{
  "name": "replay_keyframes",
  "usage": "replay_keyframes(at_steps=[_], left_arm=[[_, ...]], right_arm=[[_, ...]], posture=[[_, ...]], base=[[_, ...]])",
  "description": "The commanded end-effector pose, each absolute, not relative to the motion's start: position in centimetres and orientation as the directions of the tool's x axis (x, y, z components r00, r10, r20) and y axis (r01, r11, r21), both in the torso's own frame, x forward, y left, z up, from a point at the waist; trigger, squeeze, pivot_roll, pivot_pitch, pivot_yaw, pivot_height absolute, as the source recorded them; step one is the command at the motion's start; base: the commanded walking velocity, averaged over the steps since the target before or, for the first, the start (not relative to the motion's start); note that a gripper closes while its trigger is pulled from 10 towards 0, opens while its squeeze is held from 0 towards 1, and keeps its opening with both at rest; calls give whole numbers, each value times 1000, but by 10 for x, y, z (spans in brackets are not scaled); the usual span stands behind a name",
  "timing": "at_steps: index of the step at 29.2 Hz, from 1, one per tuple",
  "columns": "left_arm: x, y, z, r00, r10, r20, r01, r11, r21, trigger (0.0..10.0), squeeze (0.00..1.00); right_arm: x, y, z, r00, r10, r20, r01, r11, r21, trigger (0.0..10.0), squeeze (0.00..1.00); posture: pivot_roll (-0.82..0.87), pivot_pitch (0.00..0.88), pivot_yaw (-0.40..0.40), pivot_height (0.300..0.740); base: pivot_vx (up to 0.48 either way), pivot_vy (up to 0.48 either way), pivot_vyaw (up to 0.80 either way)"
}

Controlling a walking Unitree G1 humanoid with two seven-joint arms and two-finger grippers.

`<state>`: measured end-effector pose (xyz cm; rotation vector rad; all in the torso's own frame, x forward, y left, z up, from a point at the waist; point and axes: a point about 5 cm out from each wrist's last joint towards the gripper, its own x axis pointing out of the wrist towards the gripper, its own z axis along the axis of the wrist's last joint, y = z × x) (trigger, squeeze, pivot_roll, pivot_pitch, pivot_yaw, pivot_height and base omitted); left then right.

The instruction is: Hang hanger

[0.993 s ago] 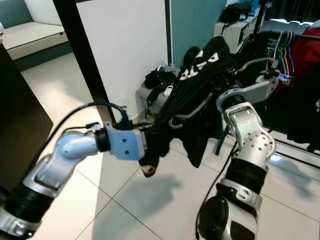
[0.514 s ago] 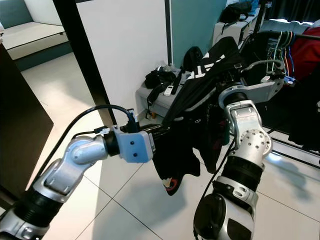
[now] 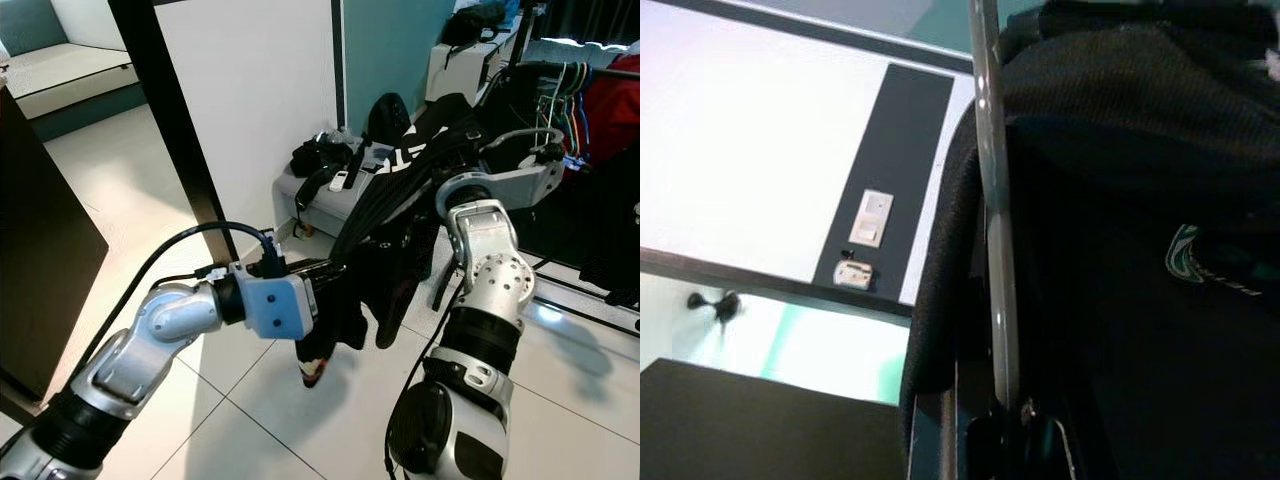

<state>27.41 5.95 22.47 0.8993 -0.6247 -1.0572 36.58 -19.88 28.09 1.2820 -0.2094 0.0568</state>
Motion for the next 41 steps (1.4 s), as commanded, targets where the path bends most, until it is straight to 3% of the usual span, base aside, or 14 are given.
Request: replay_keyframes(at_steps=[1, 9, 11, 12, 13, 14, 16, 20, 31, 35, 38, 40, 41], left_arm=[[259, 47, 210, 293, -955, -47, 512, 115, 851, 10000, 0], [241, 21, 212, 197, -980, -5, 550, 106, 828, 10000, 0], [235, 11, 213, 160, -987, 19, 566, 108, 818, 10000, 0], [235, 11, 213, 160, -987, 19, 566, 108, 818, 10000, 0], [234, 8, 216, 157, -987, 33, 563, 117, 818, 10000, 0], [234, 8, 216, 157, -987, 33, 563, 117, 818, 10000, 0], [239, 4, 223, 168, -984, 59, 550, 144, 822, 10000, 0], [241, 3, 228, 173, -982, 74, 541, 158, 826, 10000, 0], [241, 1, 231, 174, -981, 89, 542, 170, 823, 10000, 0], [242, 1, 232, 177, -980, 95, 542, 177, 822, 10000, 0], [244, 2, 234, 186, -978, 96, 537, 183, 824, 10000, 0], [244, 2, 234, 186, -978, 96, 537, 183, 824, 10000, 0], [246, 3, 234, 196, -976, 95, 532, 187, 826, 10000, 0]], right_arm=[[359, -220, 300, 937, -229, 262, -187, 305, 934, 10000, 0], [361, -220, 297, 936, -246, 251, -168, 313, 935, 10000, 0], [364, -211, 294, 953, -205, 223, -119, 422, 899, 10000, 0], [364, -211, 294, 953, -205, 223, -119, 422, 899, 10000, 0], [365, -200, 289, 967, -161, 195, -78, 544, 835, 10000, 0], [365, -200, 289, 967, -161, 195, -78, 544, 835, 10000, 0], [365, -174, 275, 986, -64, 157, -57, 747, 662, 10000, 0], [363, -155, 265, 990, -4, 138, -71, 843, 534, 10000, 0], [364, -152, 256, 993, -28, 116, -24, 905, 424, 10000, 0], [363, -143, 247, 997, 39, 67, -60, 937, 343, 10000, 0], [357, -122, 232, 984, 180, -9, -176, 970, 171, 10000, 0], [357, -122, 232, 984, 180, -9, -176, 970, 171, 10000, 0], [351, -115, 222, 965, 253, -64, -248, 966, 78, 10000, 0]], posture=[[-50, 64, 40, 740], [-49, 66, 39, 740], [-53, 66, 40, 740], [-53, 66, 40, 740], [-56, 65, 37, 740], [-56, 65, 37, 740], [-60, 64, 36, 740], [-63, 62, 36, 740], [-57, 63, 32, 740], [-59, 62, 34, 740], [-64, 63, 36, 740], [-64, 63, 36, 740], [-64, 63, 36, 740]], base=[[0, 0, 0], [0, 0, 0], [0, 0, 0], [0, 0, 0], [0, 0, 0], [0, 0, 0], [0, 0, 0], [0, 0, 0], [0, 0, 0], [0, 0, 0], [0, 0, 0], [0, 0, 0], [0, 0, 0]])
